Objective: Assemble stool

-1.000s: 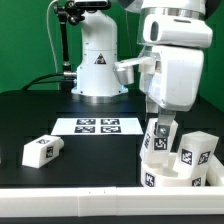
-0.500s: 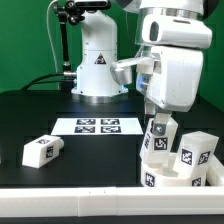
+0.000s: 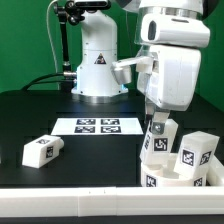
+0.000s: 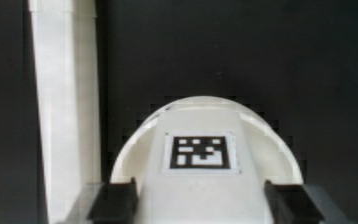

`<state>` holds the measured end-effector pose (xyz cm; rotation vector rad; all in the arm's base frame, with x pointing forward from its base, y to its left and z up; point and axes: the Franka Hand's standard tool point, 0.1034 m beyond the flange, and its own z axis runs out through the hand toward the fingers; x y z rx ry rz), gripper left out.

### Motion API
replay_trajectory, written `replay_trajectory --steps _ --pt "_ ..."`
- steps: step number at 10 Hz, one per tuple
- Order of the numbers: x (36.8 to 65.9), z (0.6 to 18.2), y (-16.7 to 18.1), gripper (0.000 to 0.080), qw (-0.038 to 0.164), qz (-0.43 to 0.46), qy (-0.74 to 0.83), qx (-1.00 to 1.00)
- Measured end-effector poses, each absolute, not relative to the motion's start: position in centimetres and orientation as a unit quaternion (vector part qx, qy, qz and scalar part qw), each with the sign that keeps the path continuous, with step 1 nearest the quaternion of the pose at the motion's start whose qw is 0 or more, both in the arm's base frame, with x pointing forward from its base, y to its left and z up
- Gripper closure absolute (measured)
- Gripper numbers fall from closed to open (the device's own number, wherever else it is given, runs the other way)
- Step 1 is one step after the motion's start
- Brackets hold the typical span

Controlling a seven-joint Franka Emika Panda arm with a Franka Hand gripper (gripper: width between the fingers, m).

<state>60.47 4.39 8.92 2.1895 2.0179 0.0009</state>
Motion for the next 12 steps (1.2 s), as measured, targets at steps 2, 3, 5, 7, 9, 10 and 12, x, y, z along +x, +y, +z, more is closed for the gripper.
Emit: replay_trajectory --steps 2,3,5,7,9,10,12 --pt "60.46 8.92 4.39 0.0459 0.082 0.007 0.615 0.784" --pt "60.43 8.90 4.38 0.0459 0.079 0.011 0.569 0.818" --pt "60.44 8.89 4.28 0.0459 0.072 0.022 0.488 0.870" --pt "60.43 8.87 4.20 0.0459 0.056 0.033 0.385 0.921" --pt "60.52 8.84 4.36 0.0459 0.043 0.052 0.281 0.957" --pt "60.50 8.84 4.47 0.0459 0.041 0.056 0.248 0.966" --pt "60.53 8.85 4.53 0.0459 0.036 0.059 0.200 0.977"
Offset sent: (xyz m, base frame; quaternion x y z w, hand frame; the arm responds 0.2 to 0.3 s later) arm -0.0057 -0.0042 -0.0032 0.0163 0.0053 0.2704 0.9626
